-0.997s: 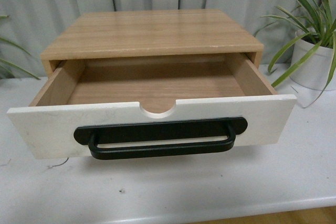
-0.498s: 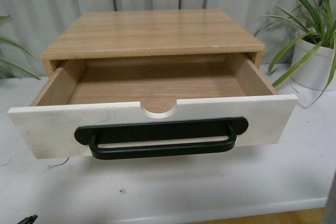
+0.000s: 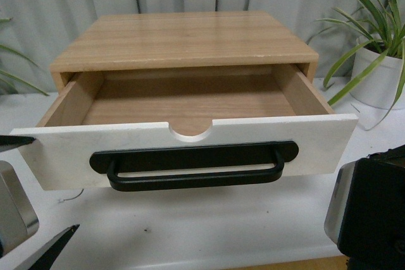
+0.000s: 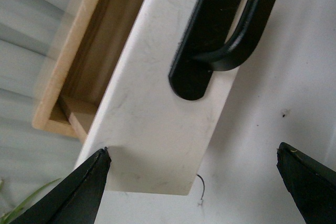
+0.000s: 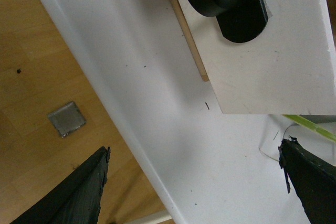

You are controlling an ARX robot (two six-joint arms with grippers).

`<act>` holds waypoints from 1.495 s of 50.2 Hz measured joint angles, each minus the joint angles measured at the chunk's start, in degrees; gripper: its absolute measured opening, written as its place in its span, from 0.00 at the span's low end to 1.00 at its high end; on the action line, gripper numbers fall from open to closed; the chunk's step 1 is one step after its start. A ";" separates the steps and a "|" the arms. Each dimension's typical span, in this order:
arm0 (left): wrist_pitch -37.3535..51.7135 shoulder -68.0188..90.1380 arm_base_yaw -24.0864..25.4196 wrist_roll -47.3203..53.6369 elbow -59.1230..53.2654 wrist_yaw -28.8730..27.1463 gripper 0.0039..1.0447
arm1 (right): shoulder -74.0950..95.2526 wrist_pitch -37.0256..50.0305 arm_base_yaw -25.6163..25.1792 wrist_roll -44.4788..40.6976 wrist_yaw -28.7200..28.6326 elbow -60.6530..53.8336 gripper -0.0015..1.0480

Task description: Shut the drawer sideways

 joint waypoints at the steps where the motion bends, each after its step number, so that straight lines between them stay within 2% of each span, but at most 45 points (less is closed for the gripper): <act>1: -0.02 0.50 -0.02 0.00 0.15 0.00 0.94 | 0.42 0.26 -0.31 -0.17 -0.24 0.17 0.94; 23: 0.77 9.77 -0.50 1.27 5.51 -1.22 0.94 | 11.89 3.65 -2.51 -1.33 -4.33 7.67 0.94; 55: 0.42 18.62 0.42 2.21 16.76 -3.50 0.94 | 24.06 5.18 -5.77 -4.33 -6.73 18.43 0.94; 75: -1.64 22.64 0.42 2.82 23.12 -3.93 0.94 | 33.68 4.48 -7.39 -6.25 -8.13 29.44 0.94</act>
